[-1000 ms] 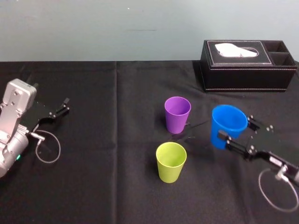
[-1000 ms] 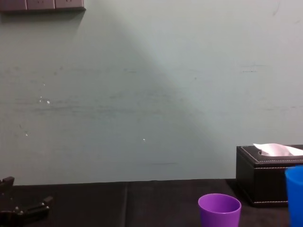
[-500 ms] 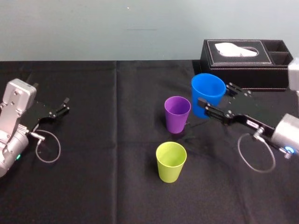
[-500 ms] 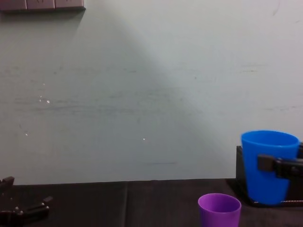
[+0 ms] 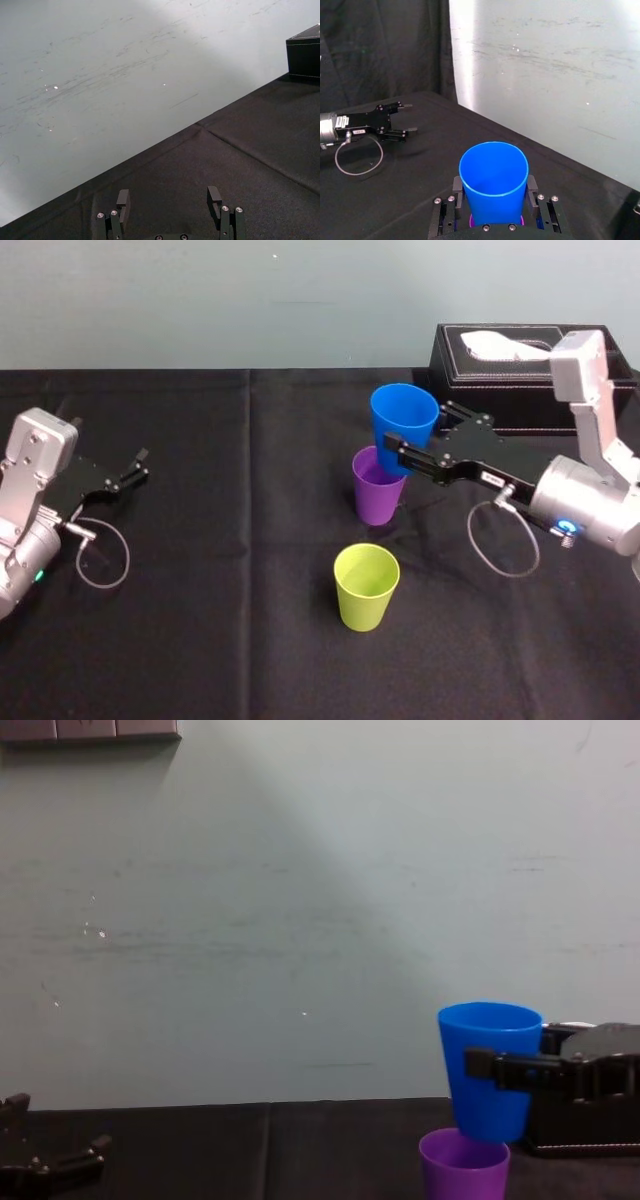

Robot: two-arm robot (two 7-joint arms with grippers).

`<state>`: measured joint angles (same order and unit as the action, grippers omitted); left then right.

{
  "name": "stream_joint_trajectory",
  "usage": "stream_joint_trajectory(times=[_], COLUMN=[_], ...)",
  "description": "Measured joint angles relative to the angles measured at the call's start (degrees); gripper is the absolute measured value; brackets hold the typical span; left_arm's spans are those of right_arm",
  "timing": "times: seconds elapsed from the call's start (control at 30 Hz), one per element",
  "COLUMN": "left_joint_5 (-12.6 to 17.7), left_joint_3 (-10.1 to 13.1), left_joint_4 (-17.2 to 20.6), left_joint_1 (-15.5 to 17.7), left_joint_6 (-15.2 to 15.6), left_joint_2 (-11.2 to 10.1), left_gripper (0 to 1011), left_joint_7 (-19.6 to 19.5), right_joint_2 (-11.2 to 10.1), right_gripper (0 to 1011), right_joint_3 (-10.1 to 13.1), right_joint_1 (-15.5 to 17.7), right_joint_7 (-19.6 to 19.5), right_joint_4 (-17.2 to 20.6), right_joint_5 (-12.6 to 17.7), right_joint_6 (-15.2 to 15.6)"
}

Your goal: Stack the three plastic cups sequentially using one hand.

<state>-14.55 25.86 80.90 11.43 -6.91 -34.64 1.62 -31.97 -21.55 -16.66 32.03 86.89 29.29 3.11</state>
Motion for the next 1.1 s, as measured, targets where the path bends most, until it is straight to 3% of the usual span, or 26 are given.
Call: stream_joint_trajectory(times=[0.43,0.9,1.1], left_joint_5=[0.0,0.0,0.0], left_joint_3=[0.0,0.0,0.0], left_joint_4=[0.0,0.0,0.0], left_joint_1=[0.0,0.0,0.0], left_joint_6=[0.0,0.0,0.0], left_joint_2=[0.0,0.0,0.0], left_gripper=[1011,1012,1012], left_joint_7=[0.0,0.0,0.0], right_joint_2=[2.5,3.4,3.3], right_gripper=[726,726,726], right_joint_3=[-3.2,-4.1,-4.1], right_joint_1=[-3.8,-4.0,-4.0], right_joint_7=[1.5,2.4,2.4], right_joint_4=[-6.3,-9.8,-9.7], right_joint_5=[-1.1,-1.4,-1.4], right_joint_6=[-1.9,-3.3,-3.3])
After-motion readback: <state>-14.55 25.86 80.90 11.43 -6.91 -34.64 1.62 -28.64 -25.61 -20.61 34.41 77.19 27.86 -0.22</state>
